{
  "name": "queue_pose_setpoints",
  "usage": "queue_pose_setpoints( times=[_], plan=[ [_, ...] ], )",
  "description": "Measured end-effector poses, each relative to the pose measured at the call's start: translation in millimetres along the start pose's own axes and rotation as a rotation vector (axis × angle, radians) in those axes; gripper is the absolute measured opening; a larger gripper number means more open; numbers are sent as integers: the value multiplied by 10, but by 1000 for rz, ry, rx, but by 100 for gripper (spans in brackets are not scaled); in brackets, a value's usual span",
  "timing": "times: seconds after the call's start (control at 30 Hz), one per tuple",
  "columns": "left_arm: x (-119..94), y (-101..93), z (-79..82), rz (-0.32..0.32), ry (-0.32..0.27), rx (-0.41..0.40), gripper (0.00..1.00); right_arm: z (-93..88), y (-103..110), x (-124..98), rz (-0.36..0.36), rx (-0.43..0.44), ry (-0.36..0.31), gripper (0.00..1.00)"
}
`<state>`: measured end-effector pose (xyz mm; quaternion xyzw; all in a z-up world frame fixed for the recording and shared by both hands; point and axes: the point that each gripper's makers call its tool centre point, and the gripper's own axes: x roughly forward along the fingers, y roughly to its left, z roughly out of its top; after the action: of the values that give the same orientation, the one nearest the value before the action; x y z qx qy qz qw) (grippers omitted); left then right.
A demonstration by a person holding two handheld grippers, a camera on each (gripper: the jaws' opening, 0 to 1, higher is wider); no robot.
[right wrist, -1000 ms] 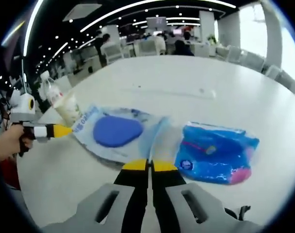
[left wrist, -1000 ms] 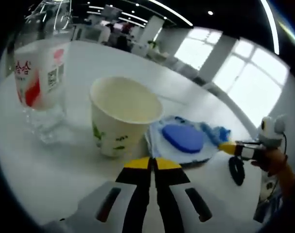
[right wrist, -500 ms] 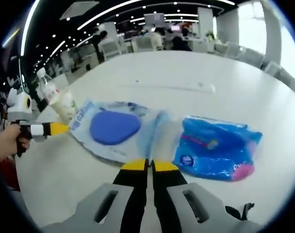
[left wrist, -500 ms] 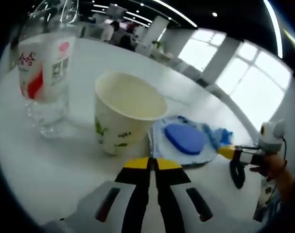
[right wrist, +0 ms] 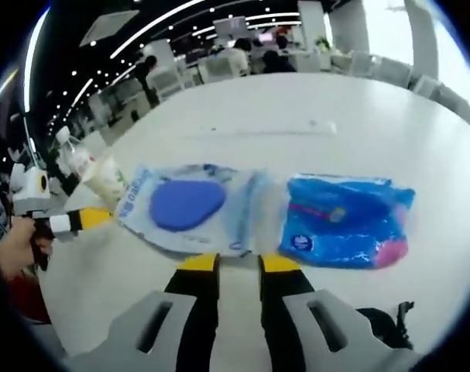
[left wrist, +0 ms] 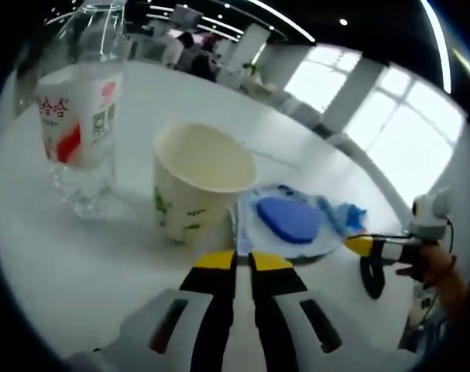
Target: Arrange the tabletop items into an orderly group along one side of the table until the central work area is clear of visible clutter.
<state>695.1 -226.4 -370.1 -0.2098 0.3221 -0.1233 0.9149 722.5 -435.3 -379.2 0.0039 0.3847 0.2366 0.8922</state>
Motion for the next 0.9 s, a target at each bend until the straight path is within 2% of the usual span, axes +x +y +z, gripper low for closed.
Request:
queue_pose_setpoints(
  times=[0.1,0.27,0.4,0.43,0.5,0.77,0.9],
  plan=[
    [-77,-46,37,-18,-12,7,9,19,86,-55,20,-17,-6,29],
    [-209,-106,52,-37,-25,26,17,24,236,-166,56,14,-7,44],
    [-341,-164,17,-54,-25,108,24,19,334,-270,72,15,-5,55],
    [-384,-167,13,-52,-24,151,25,20,358,-295,74,10,-7,59],
    [-458,-206,19,-64,-39,175,29,18,416,-355,81,-15,-10,67],
    [-751,-411,40,-134,-60,247,49,25,650,-607,147,-43,-22,79],
    [-908,-484,45,-154,-67,281,52,30,720,-723,161,-47,-32,86]
  ],
)
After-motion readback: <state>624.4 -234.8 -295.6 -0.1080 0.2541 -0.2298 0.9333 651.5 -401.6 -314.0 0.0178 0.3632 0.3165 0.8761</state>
